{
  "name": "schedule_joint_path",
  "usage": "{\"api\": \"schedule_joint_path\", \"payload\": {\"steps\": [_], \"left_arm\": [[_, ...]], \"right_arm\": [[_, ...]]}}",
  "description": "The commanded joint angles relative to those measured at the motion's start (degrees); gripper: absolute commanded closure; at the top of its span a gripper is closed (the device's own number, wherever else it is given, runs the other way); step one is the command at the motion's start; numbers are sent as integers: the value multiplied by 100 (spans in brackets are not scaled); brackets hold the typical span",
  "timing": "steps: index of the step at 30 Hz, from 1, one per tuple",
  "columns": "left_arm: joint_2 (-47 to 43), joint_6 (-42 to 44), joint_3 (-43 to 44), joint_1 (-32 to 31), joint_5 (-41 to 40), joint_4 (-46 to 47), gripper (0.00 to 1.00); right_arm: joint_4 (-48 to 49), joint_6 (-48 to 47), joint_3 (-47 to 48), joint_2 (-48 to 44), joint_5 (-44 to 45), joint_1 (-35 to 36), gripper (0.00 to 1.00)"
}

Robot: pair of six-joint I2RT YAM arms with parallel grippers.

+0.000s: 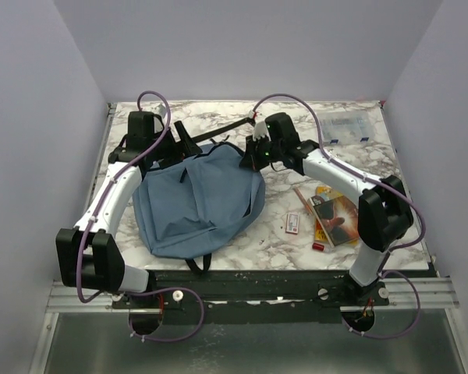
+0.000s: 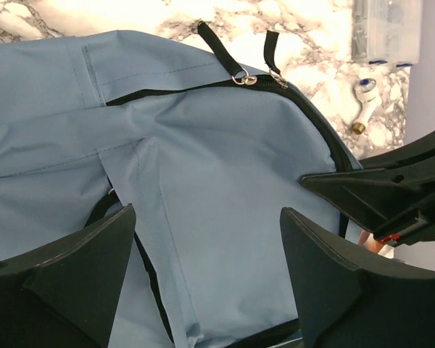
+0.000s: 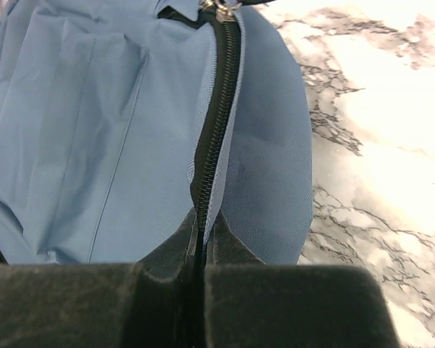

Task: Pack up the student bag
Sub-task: Unzip the student bag at the center of the board.

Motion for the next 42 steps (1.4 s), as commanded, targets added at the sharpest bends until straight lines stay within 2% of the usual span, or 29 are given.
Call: {"api": "schedule_joint_path", "payload": {"steps": [1,5,9,14,15,16,18,19,22,25,28,32,36,42], "left_arm": [[232,43,160,42,427,-108,20],[274,-135,-2,-94,926,236,30],[479,-203,2,-318,1142,287,38],[518,-435,-122,-361,1407,545,42],[505,-458,-145,-361,1413,572,40],[491,-478,-161,-357,1377,603,35],[455,-561,-184,-324,1367,676,18],[453,-690,-239,-275,1512,849,16],[541,-1218,-153,-255,1411,990,22],[827,-1951,304,-233,773,137,24],[1095,-2535,649,-238,478,-531,26],[1144,-3290,594,-272,328,-589,26],[1308,-3770,723,-306,249,-675,25],[1676,-4030,1090,-394,105,-860,24]], "right_arm": [[-267,-296,253,168,-894,54,99],[665,307,-143,-38,-1229,54,99],[2215,935,-917,-467,-1331,52,99],[4102,1302,-2126,-1001,-1017,86,99],[4448,1285,-2328,-1083,-893,104,99],[4719,1281,-2571,-1166,-752,122,99],[5245,1326,-2932,-1255,-671,138,99],[5427,1322,-3042,-1258,-695,148,99],[5615,1302,-3203,-1231,-792,159,99],[5617,1141,-3327,-1320,-763,194,99],[5632,973,-3423,-1404,-821,219,99],[5593,614,-3502,-1496,-890,268,99],[5461,347,-3518,-1600,-905,299,99],[5247,134,-3439,-1626,-1018,335,99]]}}
